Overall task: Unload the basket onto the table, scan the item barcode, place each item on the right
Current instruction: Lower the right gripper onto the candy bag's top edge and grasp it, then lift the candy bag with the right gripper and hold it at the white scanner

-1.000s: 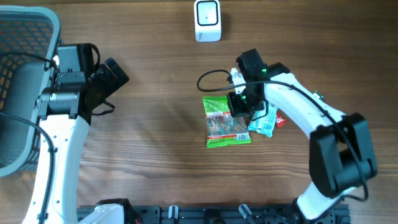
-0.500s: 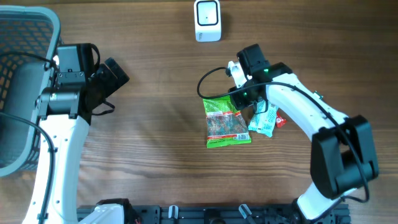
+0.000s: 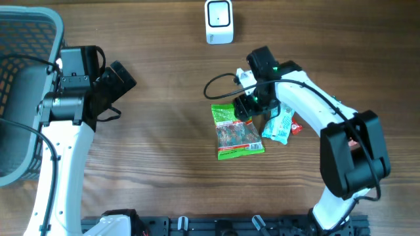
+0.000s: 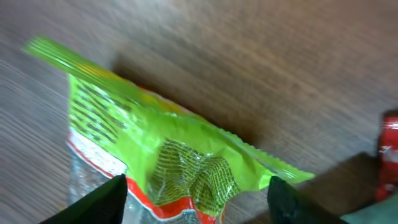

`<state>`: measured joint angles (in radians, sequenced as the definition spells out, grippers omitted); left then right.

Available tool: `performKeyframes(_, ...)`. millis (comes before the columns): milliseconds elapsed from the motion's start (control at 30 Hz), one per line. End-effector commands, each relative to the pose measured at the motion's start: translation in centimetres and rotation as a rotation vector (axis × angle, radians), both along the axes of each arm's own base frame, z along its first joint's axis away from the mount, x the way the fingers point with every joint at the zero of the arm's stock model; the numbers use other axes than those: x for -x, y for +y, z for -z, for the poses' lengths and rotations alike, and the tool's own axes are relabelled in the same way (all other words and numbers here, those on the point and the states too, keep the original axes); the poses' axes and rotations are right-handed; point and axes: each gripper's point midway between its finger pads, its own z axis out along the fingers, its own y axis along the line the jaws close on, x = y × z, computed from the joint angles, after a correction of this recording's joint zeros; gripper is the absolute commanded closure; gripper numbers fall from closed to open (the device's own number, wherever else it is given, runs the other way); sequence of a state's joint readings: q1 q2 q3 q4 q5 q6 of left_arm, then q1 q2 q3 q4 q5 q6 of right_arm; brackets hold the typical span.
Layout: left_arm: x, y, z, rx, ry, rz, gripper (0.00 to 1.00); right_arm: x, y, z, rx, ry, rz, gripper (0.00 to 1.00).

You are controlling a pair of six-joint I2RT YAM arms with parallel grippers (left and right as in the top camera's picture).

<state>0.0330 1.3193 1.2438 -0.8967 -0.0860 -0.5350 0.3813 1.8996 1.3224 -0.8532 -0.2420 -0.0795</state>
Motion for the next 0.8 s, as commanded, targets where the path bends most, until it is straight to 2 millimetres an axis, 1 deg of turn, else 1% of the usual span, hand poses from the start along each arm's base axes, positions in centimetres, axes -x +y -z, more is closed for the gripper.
performKeyframes(0,-0.2,0.5,-0.2,-0.020,-0.004,-0.009,0.00,-0.5,0.5,-2.5,-0.040,-0.047,0.000,0.16)
performKeyframes(67,-0.2,0.5,-0.2,-0.020,-0.004,-0.009,0.00,0.0,0.2,-1.7,-0.032,-0.030,0.001,0.15)
performKeyframes(133,-0.2,0.5,-0.2,-0.020,-0.004,-0.009,0.00,0.1,-0.3,-0.8,-0.007,-0.037,0.005,0.13)
performKeyframes(233,-0.2,0.5,-0.2,-0.020,-0.004,-0.009,0.00,-0.1,-1.2,1.3,0.035,-0.073,0.015,0.10)
performKeyframes(333,-0.2,0.5,-0.2,-0.020,-0.004,-0.009,0.00,0.0,-1.3,3.4,0.021,-0.112,0.019,0.09)
performKeyframes(400,-0.2,0.5,-0.2,-0.020,-0.004,-0.009,0.00,0.1,-1.3,4.7,0.008,-0.140,0.026,0.10)
performKeyframes(467,-0.2,0.5,-0.2,-0.020,-0.004,-0.009,0.00,0.4,-1.4,5.8,-0.002,-0.155,0.043,0.15)
performKeyframes(500,-0.2,0.5,-0.2,-0.020,-0.004,-0.009,0.00,0.7,-1.5,6.2,-0.003,-0.156,0.045,0.24)
performKeyframes(533,-0.2,0.5,-0.2,-0.020,-0.004,-0.009,0.00,1.0,-1.6,6.4,-0.001,-0.152,0.045,0.47)
performKeyframes(567,-0.2,0.5,-0.2,-0.020,-0.004,-0.009,0.00,1.1,-1.6,6.3,-0.003,-0.142,0.047,0.90)
performKeyframes(600,-0.2,0.5,-0.2,-0.020,-0.004,-0.009,0.00,1.1,-1.2,5.6,-0.022,-0.137,0.047,0.96)
performKeyframes(633,-0.2,0.5,-0.2,-0.020,-0.004,-0.009,0.00,1.0,-0.9,4.7,-0.039,-0.133,0.042,0.96)
performKeyframes(700,-0.2,0.5,-0.2,-0.020,-0.004,-0.009,0.00,0.6,-0.2,1.6,-0.076,-0.145,0.026,0.96)
performKeyframes(733,-0.2,0.5,-0.2,-0.020,-0.004,-0.009,0.00,0.1,0.1,-1.1,-0.093,-0.178,0.026,0.96)
performKeyframes(767,-0.2,0.5,-0.2,-0.020,-0.004,-0.009,0.00,-0.4,0.3,-5.1,-0.119,-0.241,0.025,0.96)
